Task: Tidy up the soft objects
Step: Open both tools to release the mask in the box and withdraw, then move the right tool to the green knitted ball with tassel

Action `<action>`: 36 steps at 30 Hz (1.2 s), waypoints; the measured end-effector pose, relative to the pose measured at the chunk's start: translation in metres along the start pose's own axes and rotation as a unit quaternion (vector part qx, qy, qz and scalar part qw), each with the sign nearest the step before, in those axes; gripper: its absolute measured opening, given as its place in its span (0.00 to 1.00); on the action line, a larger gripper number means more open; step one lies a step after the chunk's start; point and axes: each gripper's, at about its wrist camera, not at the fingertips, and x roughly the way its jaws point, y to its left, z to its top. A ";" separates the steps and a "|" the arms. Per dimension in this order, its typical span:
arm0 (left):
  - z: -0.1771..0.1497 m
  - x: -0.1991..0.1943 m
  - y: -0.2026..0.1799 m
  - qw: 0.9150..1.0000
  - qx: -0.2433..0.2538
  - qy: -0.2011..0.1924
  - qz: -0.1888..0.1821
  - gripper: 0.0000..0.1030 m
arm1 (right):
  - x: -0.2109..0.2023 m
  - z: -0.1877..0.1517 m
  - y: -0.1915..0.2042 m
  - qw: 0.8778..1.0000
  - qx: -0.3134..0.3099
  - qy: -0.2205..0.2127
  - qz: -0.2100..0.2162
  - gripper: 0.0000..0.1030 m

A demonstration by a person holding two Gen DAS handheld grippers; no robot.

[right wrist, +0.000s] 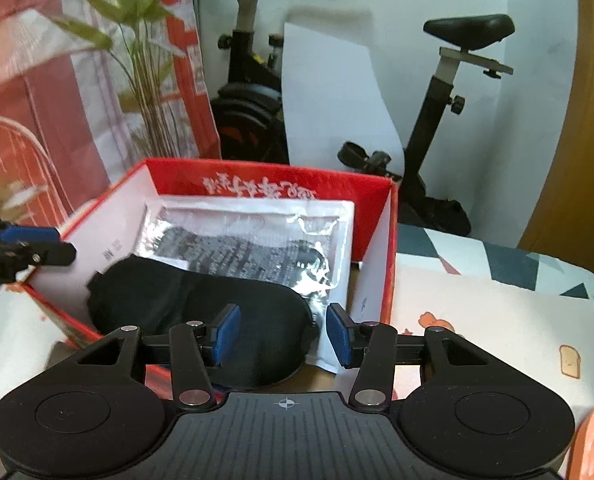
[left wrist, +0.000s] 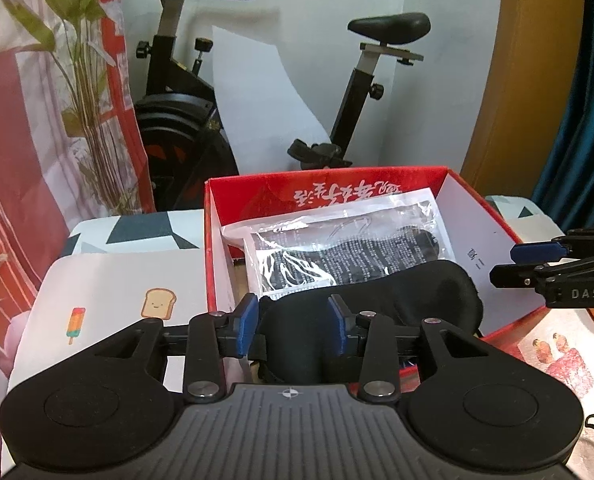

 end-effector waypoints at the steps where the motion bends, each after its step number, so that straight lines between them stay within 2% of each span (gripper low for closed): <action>1: -0.002 -0.004 -0.001 1.000 0.001 -0.004 0.001 0.39 | -0.004 -0.001 0.000 1.000 0.003 -0.006 0.004 0.44; 11: -0.031 -0.038 -0.001 0.999 -0.025 -0.026 0.008 0.39 | -0.046 -0.025 0.011 0.997 0.013 -0.058 0.047 0.44; 18: -0.060 -0.046 -0.005 0.999 -0.042 -0.011 -0.010 0.39 | -0.060 -0.045 0.021 0.996 0.011 -0.064 0.067 0.44; 26: -0.098 -0.039 -0.007 0.998 -0.051 0.023 -0.007 0.39 | -0.064 -0.077 0.041 0.996 -0.013 -0.041 0.078 0.40; 31: -0.115 -0.035 -0.007 0.996 -0.074 0.039 -0.014 0.39 | -0.067 -0.104 0.034 0.998 -0.010 -0.020 0.055 0.40; 36: -0.120 -0.029 -0.021 0.995 -0.074 0.052 -0.033 0.39 | -0.070 -0.135 0.021 0.999 -0.002 0.013 0.042 0.43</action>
